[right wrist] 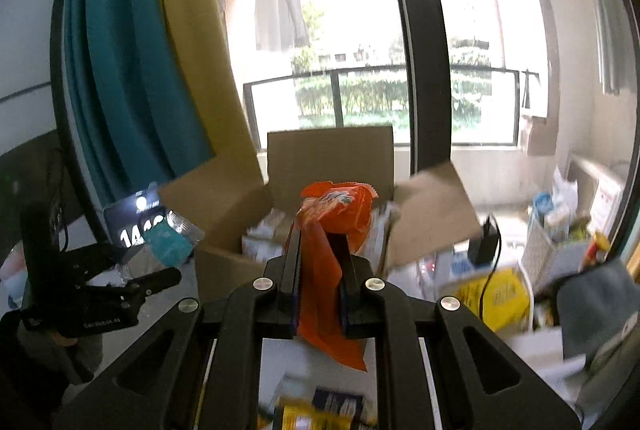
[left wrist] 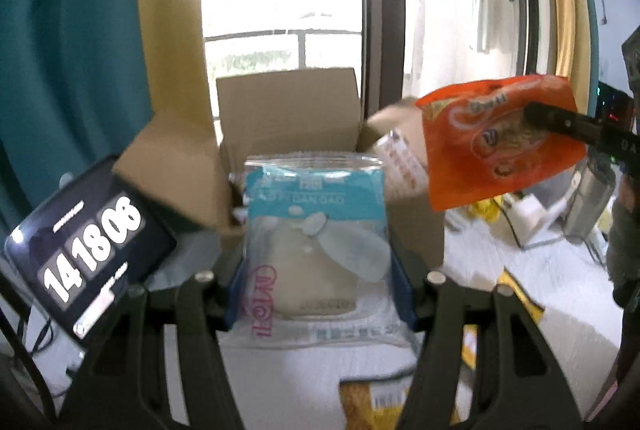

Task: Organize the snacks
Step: 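Carry both packets into the box and open both tools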

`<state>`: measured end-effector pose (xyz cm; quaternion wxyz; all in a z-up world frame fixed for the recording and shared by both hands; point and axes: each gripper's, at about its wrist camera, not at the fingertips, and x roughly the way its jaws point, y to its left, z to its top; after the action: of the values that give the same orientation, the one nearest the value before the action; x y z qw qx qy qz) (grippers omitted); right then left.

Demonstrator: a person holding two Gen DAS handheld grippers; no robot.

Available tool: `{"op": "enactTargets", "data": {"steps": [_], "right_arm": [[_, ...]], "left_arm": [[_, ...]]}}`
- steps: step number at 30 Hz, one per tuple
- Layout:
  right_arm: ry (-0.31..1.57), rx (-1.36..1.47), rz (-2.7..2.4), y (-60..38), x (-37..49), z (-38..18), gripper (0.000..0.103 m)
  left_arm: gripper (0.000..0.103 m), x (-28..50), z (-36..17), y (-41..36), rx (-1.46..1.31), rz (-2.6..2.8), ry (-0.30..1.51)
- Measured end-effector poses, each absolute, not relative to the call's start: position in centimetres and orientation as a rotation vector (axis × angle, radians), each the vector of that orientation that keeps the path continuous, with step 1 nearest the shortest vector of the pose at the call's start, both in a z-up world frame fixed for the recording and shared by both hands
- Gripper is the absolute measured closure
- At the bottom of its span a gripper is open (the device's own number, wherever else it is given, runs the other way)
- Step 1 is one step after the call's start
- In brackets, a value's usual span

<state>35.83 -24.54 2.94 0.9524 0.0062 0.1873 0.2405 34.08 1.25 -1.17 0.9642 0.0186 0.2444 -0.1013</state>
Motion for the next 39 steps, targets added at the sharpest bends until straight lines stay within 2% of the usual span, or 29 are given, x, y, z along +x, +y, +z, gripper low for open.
{"op": "enactTargets", "data": {"steps": [13,20,21,23,24,25,26,39], "right_arm": [[0.292,-0.017,0.455,-21.7,44.5,5.9,0.088],[0.298,0.018,0.474,-19.7,50.3,6.0,0.088],[0.316,0.017,0.474,-19.2,51.6,5.9,0.086],[0.376,-0.022,0.450,-18.1,54.2,5.2,0.064],[0.388,-0.049,0.417,-17.7,54.8,5.0,0.053],[0.385,-0.065,0.380,-17.6,55.1,4.7,0.052],[0.380,-0.074,0.359,-17.5,55.0,4.6,0.052],[0.391,-0.099,0.372,-20.1,47.5,5.3,0.052]], "left_arm": [[0.043,43.2,0.2,0.9,-0.041,-0.159,0.443],[0.041,47.6,-0.3,1.8,-0.105,-0.176,0.479],[0.040,48.1,-0.4,1.9,-0.101,-0.174,0.487],[0.022,48.6,-0.4,2.1,-0.096,-0.160,0.494],[0.017,48.6,-0.4,2.4,-0.102,-0.147,0.488],[0.009,48.1,-0.5,2.3,-0.105,-0.139,0.486],[0.008,47.9,-0.3,2.4,-0.106,-0.134,0.483],[0.008,42.9,2.4,2.3,-0.101,-0.117,0.436]]}}
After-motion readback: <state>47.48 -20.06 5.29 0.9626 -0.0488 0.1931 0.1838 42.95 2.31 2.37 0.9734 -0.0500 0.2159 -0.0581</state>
